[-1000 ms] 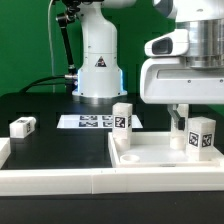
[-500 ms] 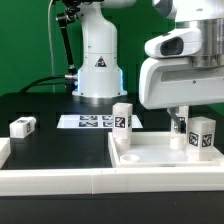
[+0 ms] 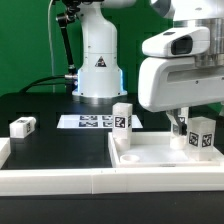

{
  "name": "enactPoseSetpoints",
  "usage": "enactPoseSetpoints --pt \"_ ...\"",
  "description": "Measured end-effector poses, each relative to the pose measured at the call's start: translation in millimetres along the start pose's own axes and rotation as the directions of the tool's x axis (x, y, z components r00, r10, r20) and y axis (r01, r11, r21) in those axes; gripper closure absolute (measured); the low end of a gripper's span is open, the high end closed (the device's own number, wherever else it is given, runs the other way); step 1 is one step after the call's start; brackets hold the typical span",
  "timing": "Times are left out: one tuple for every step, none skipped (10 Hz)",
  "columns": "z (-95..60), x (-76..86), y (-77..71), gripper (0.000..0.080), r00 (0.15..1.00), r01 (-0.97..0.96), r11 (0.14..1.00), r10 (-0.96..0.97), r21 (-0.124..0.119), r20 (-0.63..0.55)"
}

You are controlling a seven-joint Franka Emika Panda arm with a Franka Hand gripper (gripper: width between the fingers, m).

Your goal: Assemble square table

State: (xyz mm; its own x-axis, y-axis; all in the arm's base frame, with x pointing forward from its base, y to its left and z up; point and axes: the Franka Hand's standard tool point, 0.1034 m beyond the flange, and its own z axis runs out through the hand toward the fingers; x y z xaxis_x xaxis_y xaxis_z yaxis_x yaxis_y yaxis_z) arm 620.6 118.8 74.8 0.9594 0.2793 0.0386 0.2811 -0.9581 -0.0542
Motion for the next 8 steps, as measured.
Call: enactPoseSetpoints --pt "0.0 0.0 0.1 0.0263 1.000 -0.012 1.000 0.012 0.000 0.000" --pt "0.0 0.0 0.1 0.0445 1.000 -0.030 1.000 0.030 0.000 0.000" --pt "0.0 0.0 0.2 0.0510 0.999 -0.032 0.999 0.032 0.000 0.000" --pt "0.0 0.0 0.0 0.0510 0.995 -0.096 0.995 0.096 0.002 0.000" --pt "0.0 -0.1 0.4 0.0510 0.982 -0.190 0.982 0.190 0.001 0.000" --pt "0.0 -0.1 0.6 0.0510 0.969 -0.247 0.969 0.247 0.001 0.000" --pt "0.0 -0.1 0.8 0.0510 0.941 -0.338 0.941 0.338 0.001 0.000" --pt "-0.3 0.0 1.2 0.0510 0.891 -0.454 0.891 0.454 0.000 -0.001"
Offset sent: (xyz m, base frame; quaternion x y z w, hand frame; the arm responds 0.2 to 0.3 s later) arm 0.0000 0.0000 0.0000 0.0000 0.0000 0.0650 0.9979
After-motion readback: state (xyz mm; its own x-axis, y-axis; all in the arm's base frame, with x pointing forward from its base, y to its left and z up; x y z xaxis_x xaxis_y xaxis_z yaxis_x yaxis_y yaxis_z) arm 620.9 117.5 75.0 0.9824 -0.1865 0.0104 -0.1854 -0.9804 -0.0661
